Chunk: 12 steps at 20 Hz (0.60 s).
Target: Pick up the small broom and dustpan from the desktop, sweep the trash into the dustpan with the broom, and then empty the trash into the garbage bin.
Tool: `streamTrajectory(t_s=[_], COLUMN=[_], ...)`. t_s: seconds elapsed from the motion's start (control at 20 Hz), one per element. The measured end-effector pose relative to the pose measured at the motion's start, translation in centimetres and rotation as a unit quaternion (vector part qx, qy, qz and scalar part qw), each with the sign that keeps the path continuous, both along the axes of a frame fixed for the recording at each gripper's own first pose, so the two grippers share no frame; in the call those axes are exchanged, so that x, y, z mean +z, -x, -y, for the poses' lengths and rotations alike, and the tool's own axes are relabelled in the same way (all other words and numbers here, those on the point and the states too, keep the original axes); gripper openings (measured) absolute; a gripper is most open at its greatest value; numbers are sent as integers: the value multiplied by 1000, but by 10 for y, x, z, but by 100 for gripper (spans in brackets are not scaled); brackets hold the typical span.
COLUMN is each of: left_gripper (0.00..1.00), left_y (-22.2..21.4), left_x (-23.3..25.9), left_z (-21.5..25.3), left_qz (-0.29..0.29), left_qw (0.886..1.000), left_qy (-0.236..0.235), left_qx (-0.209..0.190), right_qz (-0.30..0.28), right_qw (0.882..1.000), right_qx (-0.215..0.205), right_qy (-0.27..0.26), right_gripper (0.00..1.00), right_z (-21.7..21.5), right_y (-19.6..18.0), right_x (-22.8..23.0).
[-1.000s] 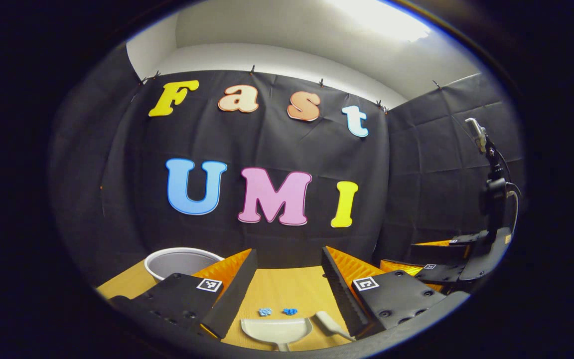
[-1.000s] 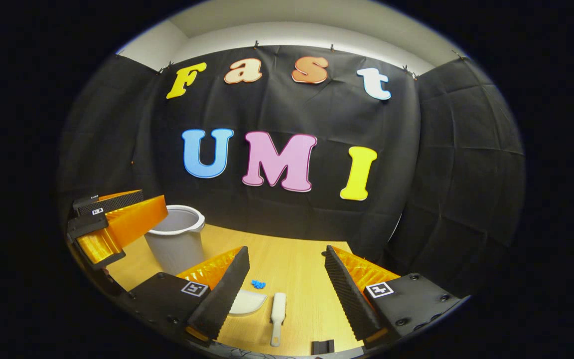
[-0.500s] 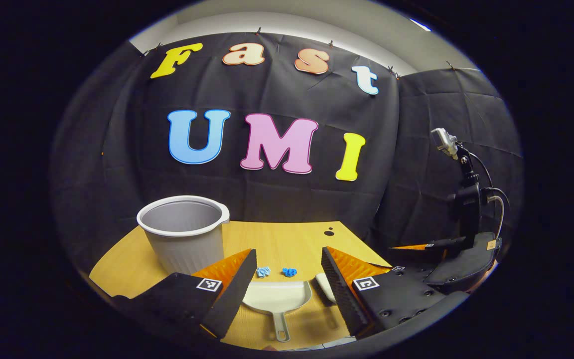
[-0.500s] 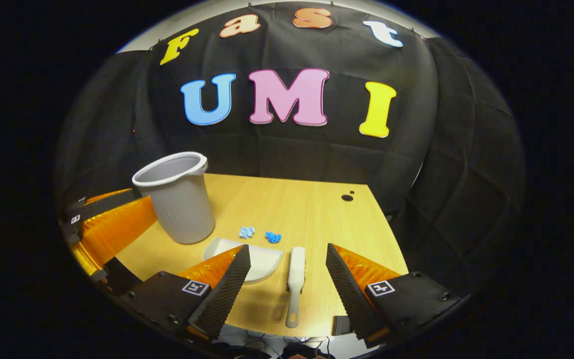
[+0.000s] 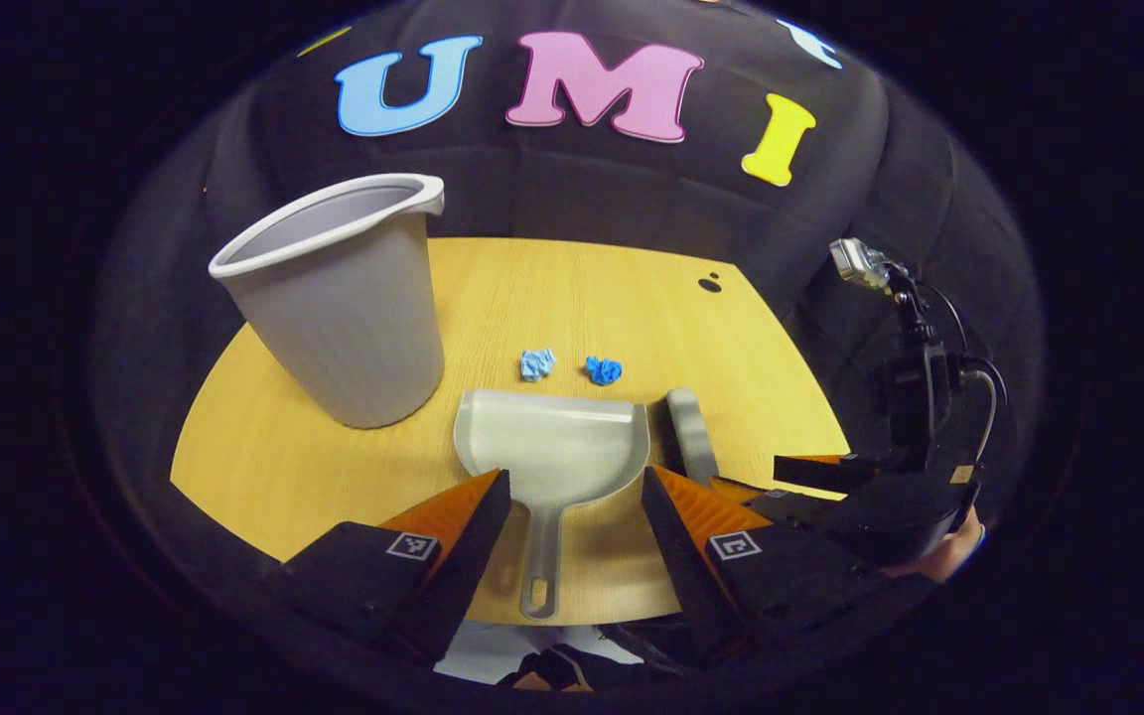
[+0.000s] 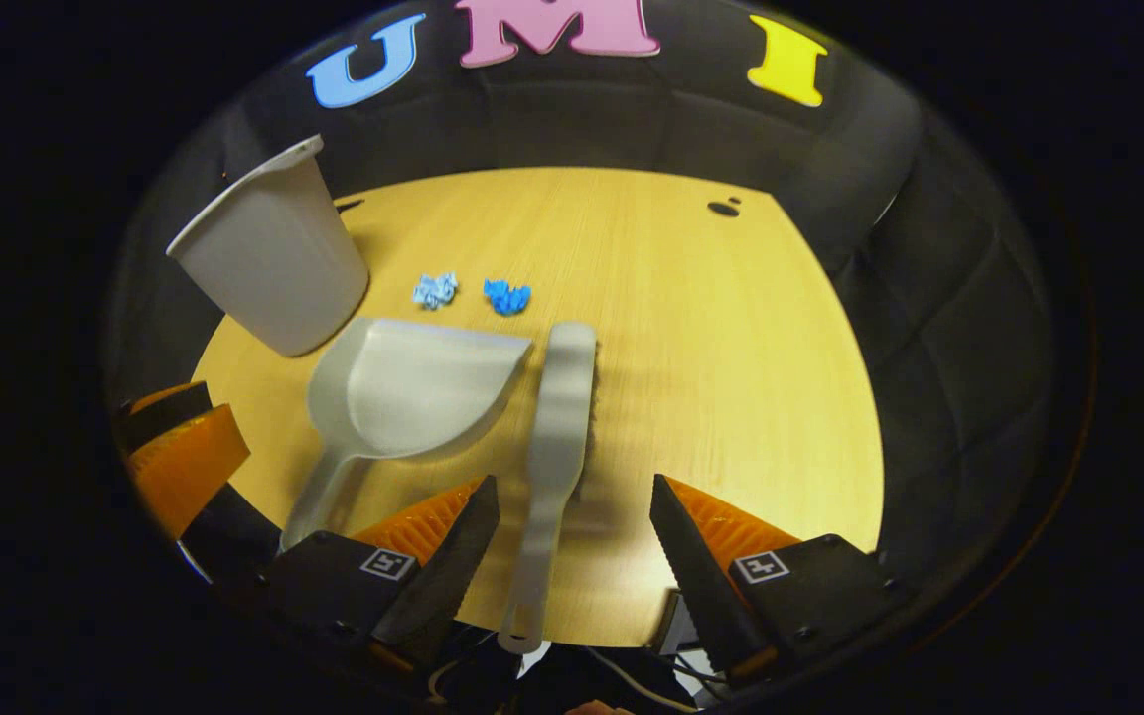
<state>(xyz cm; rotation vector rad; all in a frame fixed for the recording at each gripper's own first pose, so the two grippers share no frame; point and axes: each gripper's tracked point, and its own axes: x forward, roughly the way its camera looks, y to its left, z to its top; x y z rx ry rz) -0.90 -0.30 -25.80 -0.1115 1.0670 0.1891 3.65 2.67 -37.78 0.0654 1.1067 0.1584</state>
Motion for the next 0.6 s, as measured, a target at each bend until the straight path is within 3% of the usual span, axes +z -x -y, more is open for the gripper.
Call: streamTrajectory(t_s=[0.35, 0.6], left_gripper=[82, 82], left_y=[23, -4], left_x=[-18, -30], left_z=[-4, -24], left_qz=[-170, -211], left_qw=[985, 977], left_qy=[3, -18], left_qx=[22, -3], right_qz=[-100, -146], right_qw=[994, 989], right_qx=[8, -8], right_qy=[-38, -36], right_gripper=[99, 99], right_z=[-9, -17], right_y=[6, 6], right_x=[-49, -65])
